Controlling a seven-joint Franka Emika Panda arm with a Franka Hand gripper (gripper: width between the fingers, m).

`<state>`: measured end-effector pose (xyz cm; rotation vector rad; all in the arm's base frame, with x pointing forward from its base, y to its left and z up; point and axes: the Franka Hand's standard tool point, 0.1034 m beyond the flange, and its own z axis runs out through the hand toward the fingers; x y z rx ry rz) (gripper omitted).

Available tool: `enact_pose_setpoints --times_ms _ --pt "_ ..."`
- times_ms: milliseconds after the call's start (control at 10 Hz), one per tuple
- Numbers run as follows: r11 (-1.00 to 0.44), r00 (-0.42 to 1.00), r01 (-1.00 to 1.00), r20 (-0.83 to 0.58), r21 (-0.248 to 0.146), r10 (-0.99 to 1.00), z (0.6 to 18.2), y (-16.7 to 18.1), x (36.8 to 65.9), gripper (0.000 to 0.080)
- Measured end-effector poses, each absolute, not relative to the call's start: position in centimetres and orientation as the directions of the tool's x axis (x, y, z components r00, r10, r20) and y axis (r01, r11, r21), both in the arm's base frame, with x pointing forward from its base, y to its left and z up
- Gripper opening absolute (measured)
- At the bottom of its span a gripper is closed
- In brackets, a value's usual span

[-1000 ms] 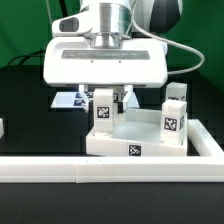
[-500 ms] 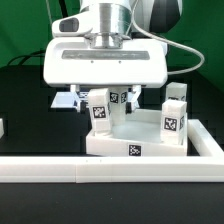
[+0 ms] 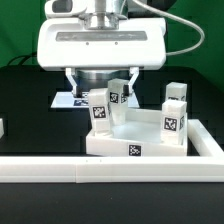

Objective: Assemble square table

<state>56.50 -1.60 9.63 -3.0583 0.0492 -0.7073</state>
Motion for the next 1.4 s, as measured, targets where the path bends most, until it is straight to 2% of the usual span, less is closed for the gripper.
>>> enact_pose_setpoints --times_ms 200,400,600,800,1400 --pt "-0.999 0.911 -0.033 0.411 -0.018 -0.037 9.5 -1.9 56.6 0.0649" --pt "-0.997 0.968 -0.029 0.245 -0.075 -0.047 8.9 -1.4 56.5 0.0649" --pt "-0.994 0.989 -0.033 0.141 -0.109 -0.049 8.8 -1.4 56.7 0.0649" --pt "-0.989 1.0 -0.02 -0.023 -0.147 -0.017 8.8 -0.8 56.6 0.0649" --pt "-0.989 0.997 -0.073 0.005 -0.13 -0.074 8.6 -2.2 56.8 0.0649"
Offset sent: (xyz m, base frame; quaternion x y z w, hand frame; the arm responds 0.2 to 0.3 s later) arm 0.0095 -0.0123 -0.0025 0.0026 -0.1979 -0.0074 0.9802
